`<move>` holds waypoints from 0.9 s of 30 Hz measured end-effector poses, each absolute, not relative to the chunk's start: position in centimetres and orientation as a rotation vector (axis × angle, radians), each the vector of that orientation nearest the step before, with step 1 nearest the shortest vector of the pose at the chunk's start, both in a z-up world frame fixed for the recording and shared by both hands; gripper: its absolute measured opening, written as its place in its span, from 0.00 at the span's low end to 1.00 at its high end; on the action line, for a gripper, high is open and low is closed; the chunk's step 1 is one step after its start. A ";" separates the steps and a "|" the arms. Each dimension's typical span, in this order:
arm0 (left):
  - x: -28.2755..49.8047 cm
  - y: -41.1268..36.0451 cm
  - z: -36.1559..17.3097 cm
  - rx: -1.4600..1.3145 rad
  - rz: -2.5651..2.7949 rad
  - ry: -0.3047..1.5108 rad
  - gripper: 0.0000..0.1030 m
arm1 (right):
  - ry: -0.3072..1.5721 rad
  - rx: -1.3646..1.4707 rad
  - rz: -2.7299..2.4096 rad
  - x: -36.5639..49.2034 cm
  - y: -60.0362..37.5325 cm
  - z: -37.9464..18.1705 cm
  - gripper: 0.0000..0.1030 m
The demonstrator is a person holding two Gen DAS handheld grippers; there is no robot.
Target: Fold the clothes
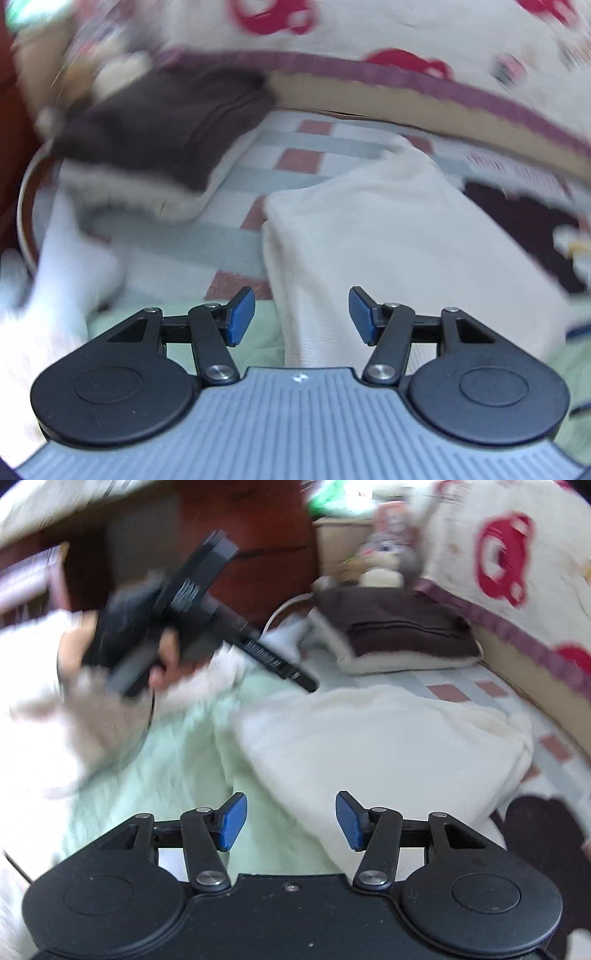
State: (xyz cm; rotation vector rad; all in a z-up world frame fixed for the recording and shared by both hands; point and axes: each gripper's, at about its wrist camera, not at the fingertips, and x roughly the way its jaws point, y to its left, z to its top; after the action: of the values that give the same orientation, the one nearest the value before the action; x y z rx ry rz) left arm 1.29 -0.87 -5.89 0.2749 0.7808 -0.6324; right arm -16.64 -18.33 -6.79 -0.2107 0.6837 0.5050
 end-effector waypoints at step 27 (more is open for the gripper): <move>-1.6 -5.8 -5.9 0.582 -0.844 0.717 0.10 | 0.600 -0.393 0.404 -12.2 -21.5 -5.9 0.24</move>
State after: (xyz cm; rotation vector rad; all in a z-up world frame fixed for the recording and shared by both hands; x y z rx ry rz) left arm -1.56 -5.77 -5.91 0.5822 0.7166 -0.8442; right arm -12.20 -21.50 -5.86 -0.3934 0.6001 0.4040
